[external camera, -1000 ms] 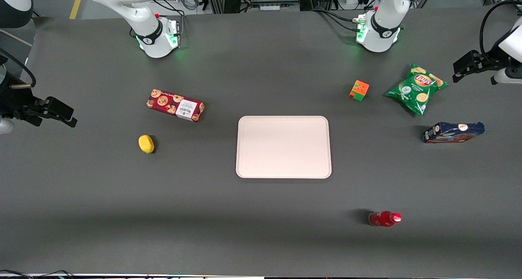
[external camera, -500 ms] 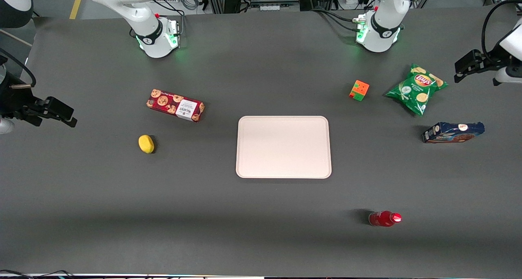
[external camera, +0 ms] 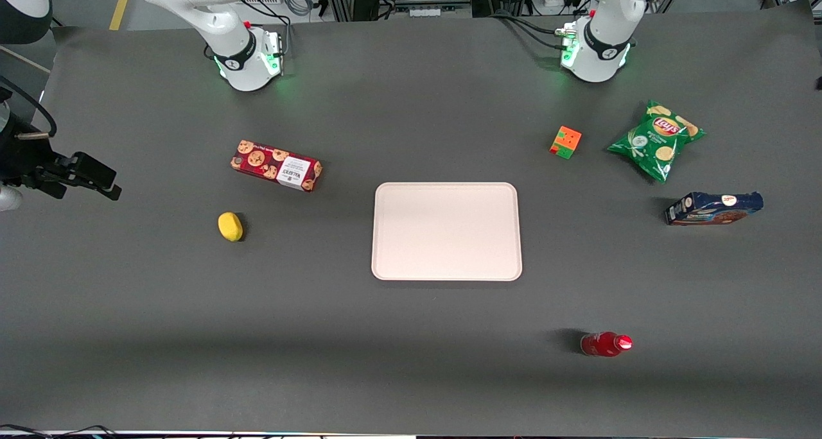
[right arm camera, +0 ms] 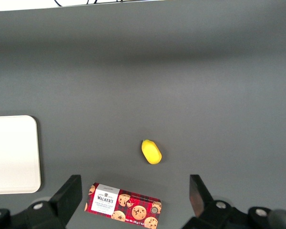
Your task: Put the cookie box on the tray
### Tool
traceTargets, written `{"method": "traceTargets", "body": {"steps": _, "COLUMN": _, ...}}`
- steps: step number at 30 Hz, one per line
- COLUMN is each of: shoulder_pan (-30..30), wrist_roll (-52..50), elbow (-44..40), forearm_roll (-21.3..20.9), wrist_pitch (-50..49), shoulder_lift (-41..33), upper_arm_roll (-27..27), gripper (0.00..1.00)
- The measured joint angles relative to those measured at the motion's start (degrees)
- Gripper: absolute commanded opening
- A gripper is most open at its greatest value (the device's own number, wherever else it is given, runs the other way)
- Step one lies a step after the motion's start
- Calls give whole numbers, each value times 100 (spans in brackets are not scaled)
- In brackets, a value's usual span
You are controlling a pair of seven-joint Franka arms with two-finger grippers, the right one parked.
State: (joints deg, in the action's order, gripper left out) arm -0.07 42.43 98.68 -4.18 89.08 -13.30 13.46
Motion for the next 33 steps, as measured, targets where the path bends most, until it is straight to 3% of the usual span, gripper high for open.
{"method": "traceTargets", "body": {"steps": 6, "shoulder_pan": 16, "wrist_roll": 1620, "elbow": 5, "forearm_roll": -14, "wrist_pitch": -5, "shoulder_lift": 276, "upper_arm_roll": 267, "gripper": 100}}
{"method": "traceTargets", "body": {"steps": 12, "shoulder_pan": 4, "wrist_roll": 2607, "elbow": 128, "forearm_roll": -17, "wrist_pitch": 260, "shoulder_lift": 956, "upper_arm_roll": 225, "gripper": 100}}
{"method": "traceTargets", "body": {"steps": 33, "shoulder_pan": -5, "wrist_roll": 3518, "elbow": 2027, "forearm_roll": -29, "wrist_pitch": 3122, "shoulder_lift": 2102, "upper_arm_roll": 199, "gripper": 100}}
